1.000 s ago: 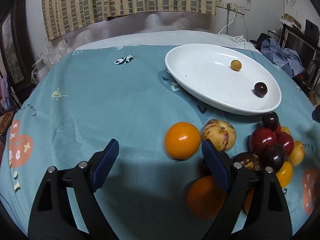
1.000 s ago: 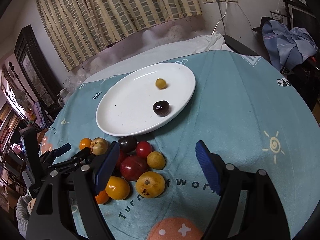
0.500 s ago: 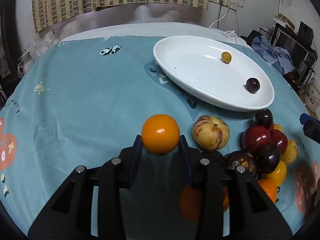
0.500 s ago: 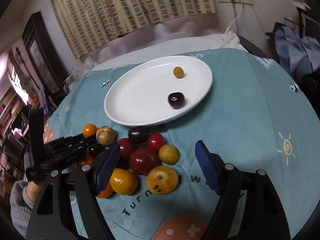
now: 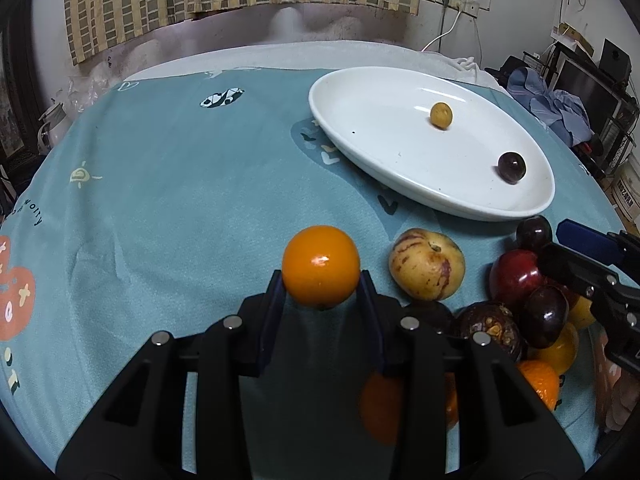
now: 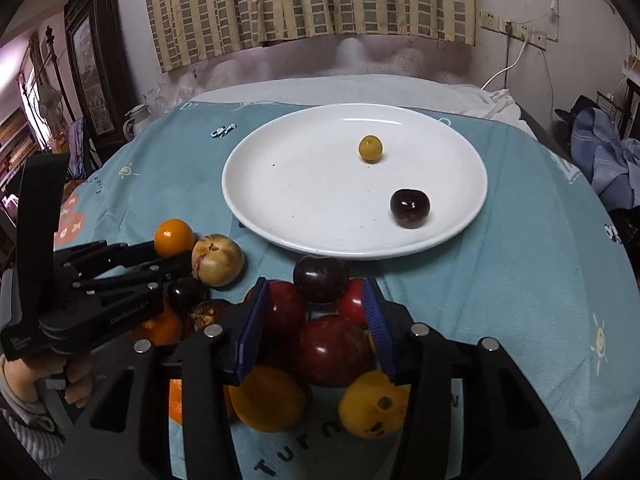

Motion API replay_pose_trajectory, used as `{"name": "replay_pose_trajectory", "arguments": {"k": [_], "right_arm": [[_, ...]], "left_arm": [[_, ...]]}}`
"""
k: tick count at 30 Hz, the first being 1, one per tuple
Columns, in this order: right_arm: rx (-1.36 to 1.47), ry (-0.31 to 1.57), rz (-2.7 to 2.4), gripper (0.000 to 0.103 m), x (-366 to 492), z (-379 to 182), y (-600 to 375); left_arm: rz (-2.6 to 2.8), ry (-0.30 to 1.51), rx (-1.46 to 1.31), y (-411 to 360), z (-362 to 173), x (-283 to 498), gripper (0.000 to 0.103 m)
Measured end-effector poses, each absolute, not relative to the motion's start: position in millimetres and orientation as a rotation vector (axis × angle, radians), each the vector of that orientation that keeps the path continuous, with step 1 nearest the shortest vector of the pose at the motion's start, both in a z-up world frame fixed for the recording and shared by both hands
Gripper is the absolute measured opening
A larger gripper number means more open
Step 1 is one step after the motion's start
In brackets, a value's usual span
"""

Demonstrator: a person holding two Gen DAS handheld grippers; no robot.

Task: Organize fruits
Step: 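Grasp a mandarin orange with the left gripper, then grasp a dark purple plum with the right gripper while the left holds the mandarin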

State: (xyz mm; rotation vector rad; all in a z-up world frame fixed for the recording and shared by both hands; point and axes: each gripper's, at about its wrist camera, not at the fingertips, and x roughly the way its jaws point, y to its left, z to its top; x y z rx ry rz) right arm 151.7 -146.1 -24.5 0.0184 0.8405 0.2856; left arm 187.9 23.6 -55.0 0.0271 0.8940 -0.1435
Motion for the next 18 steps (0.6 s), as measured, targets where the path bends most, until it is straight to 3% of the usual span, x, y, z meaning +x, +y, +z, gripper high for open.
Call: {"name": "replay_pose_trajectory", "arguments": {"k": [8,15,18], "right_arm": [[0.144,0.888,0.299,0.032,167,-27,-155],[0.241,0.914,0.331,0.028,169,-27,-170],[0.285,0.918,0.348,0.016,165,-23,-178]], "left_arm": [[-0.144,0.895,0.025,23,-55,188,0.038],[-0.147,0.896,0.018,24,-55,188,0.037],[-0.153,0.893,0.005,26,-55,187,0.037]]}}
